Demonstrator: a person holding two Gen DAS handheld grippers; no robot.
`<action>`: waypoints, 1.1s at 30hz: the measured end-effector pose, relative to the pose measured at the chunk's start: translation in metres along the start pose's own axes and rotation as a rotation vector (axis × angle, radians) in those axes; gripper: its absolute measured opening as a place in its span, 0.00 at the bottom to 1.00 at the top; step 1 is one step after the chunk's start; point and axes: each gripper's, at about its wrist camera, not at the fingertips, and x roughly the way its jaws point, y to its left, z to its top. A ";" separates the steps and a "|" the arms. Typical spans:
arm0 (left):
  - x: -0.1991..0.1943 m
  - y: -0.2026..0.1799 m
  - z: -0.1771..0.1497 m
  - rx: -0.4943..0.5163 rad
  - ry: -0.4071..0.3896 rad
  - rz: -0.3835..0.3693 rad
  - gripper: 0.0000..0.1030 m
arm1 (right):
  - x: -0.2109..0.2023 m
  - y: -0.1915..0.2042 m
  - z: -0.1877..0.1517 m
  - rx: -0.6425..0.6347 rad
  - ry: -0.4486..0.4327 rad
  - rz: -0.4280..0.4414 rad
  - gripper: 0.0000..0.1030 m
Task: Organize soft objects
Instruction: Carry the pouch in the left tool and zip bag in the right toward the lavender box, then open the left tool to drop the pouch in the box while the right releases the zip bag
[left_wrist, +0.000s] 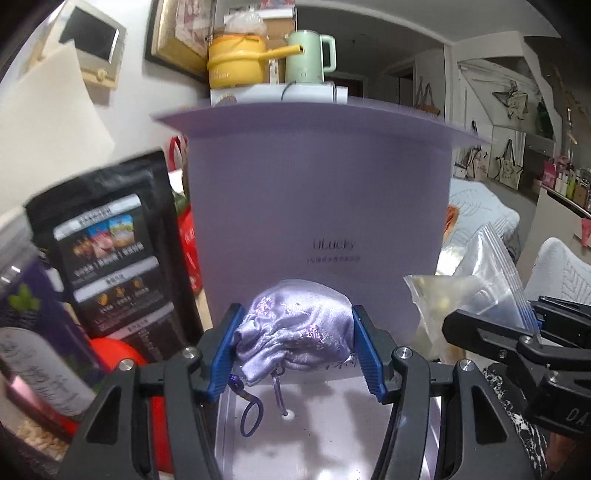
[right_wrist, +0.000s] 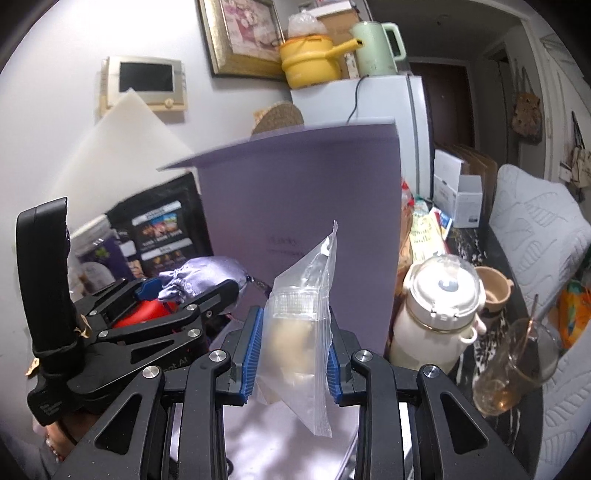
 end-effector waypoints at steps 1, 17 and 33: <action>0.006 0.001 -0.001 -0.001 0.017 -0.001 0.56 | 0.006 -0.002 0.000 0.002 0.014 0.002 0.29; 0.060 -0.005 -0.022 0.076 0.141 0.068 0.56 | 0.069 -0.027 -0.022 0.023 0.194 -0.038 0.29; 0.084 -0.003 -0.021 0.062 0.195 0.049 0.57 | 0.086 -0.041 -0.026 0.064 0.236 -0.044 0.34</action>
